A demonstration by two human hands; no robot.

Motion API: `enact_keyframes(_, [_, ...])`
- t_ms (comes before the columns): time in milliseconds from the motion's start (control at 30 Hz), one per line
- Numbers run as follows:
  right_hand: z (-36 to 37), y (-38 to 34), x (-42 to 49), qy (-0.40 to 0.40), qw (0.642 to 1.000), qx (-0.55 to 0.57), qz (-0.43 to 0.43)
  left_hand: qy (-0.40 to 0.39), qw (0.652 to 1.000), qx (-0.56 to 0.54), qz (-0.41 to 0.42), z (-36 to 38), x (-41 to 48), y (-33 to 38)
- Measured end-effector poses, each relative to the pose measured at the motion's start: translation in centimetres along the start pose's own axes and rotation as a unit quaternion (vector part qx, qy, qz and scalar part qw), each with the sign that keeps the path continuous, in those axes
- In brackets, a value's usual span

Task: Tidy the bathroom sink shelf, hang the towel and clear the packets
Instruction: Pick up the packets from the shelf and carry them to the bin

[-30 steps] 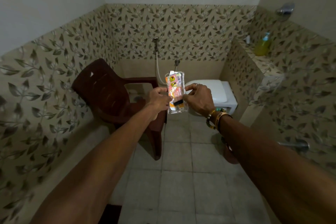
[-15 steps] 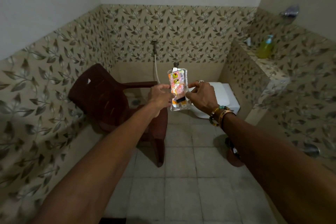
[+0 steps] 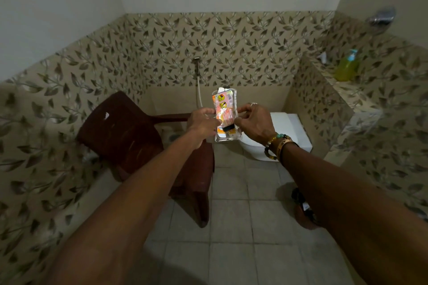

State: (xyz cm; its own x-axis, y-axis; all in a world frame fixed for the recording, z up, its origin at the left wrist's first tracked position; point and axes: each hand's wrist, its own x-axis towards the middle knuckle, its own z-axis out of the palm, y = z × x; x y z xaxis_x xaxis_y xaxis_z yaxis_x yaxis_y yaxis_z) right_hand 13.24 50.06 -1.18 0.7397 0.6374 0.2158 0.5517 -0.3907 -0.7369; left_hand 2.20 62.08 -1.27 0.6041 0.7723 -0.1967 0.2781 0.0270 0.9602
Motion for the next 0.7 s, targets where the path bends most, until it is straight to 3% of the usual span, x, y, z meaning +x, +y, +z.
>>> enact_keyframes(333, [-0.4,3.8,5.3,-0.014,0.999,0.027,-0.008,0.034,0.999,0.002,-0.019,3.9,4.7,0.5])
enact_keyframes(700, [0.7,6.1,9.4,-0.006,0.999,0.032,0.019,0.011,1.000,0.003,-0.028,5.6,9.6,0.3])
